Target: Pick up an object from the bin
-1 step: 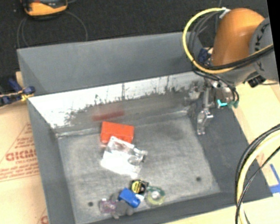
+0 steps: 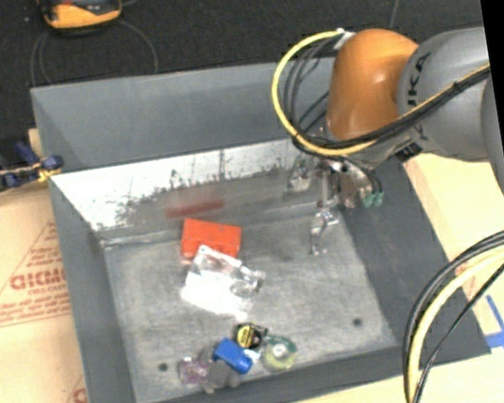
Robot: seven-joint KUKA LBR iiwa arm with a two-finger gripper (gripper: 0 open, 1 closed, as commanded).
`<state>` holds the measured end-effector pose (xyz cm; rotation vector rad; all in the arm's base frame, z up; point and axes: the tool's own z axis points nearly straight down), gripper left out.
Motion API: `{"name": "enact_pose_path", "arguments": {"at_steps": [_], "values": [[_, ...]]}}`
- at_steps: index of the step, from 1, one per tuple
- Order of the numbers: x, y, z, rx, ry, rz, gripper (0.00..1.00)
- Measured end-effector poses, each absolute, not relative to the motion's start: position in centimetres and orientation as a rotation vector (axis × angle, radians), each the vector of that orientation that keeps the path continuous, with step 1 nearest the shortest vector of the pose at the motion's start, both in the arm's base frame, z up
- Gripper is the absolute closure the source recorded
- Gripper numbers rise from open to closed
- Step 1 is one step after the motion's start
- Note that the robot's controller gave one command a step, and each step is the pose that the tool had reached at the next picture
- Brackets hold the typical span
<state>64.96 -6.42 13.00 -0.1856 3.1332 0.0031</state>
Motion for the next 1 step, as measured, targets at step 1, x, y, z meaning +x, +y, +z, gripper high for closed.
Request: {"name": "enact_pose_path", "arguments": {"at_steps": [1], "values": [[63.17,-1.01,9.7,-0.489,3.102,0.002,0.0]]}}
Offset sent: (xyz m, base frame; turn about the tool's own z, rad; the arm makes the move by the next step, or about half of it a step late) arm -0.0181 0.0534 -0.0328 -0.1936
